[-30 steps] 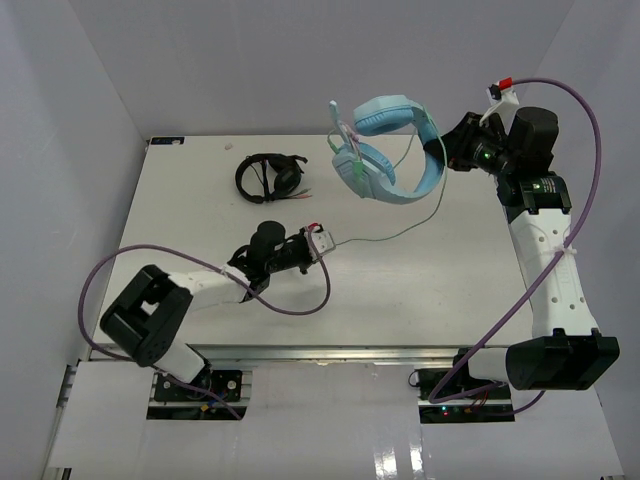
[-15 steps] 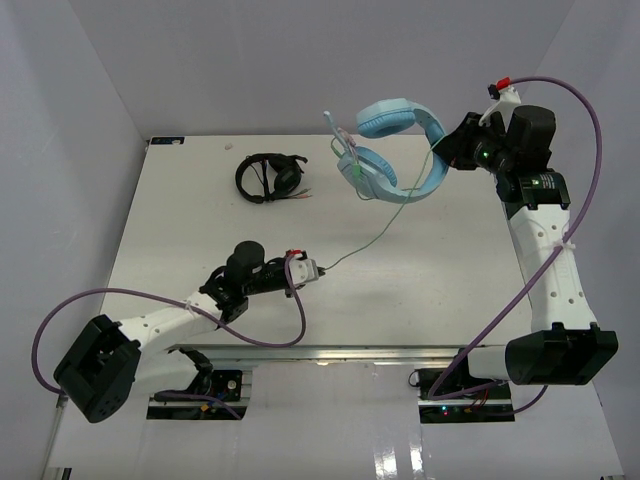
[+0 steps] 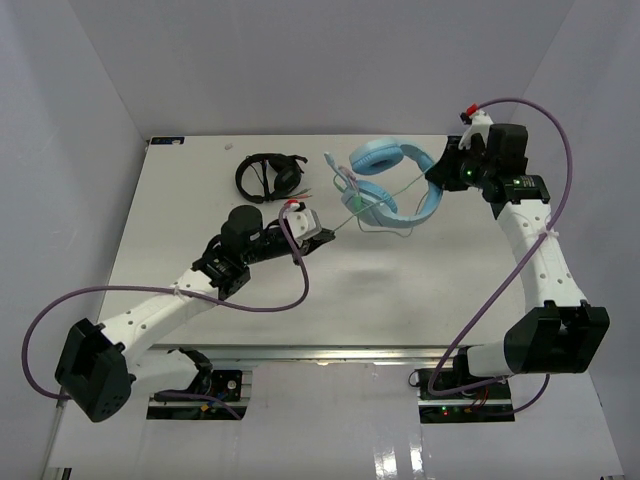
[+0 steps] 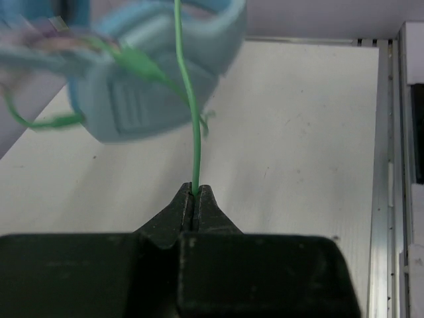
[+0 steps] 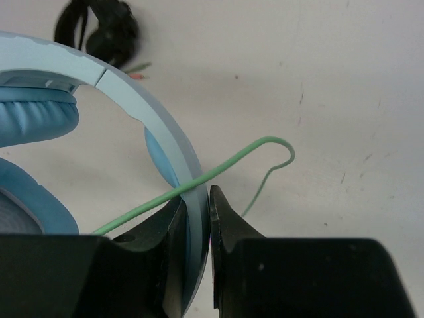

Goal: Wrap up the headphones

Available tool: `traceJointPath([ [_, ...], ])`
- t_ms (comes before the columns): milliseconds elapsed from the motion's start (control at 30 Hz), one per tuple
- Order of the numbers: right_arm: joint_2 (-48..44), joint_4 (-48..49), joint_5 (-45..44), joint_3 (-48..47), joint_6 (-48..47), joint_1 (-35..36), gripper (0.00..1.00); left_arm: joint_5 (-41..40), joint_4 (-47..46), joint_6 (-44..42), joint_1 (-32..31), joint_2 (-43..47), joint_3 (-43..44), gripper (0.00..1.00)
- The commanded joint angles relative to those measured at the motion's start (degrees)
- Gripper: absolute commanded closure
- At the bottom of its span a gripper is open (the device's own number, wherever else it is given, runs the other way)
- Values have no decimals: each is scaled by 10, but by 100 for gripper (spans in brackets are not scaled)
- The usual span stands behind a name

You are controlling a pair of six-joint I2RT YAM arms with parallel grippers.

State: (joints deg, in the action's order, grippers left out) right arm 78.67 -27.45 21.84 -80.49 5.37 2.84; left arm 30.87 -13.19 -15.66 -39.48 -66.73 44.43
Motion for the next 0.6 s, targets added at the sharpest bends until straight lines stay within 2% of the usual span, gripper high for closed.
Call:
traceJointPath([
  [0, 3, 20, -17, 58, -34, 6, 92, 9, 78, 75, 3, 52, 54, 100],
  [133, 1, 28, -30, 86, -46, 7, 92, 7, 99, 87, 3, 100, 62, 100],
  [233, 7, 31, -33, 92, -46, 8, 92, 19, 124, 101, 3, 105, 97, 100],
  [400, 20, 23, -44, 97, -50, 34, 92, 42, 191, 138, 3, 53, 221, 100],
  [567, 15, 19, -65, 110, -83, 69, 92, 10, 201, 162, 2, 22, 275, 100],
])
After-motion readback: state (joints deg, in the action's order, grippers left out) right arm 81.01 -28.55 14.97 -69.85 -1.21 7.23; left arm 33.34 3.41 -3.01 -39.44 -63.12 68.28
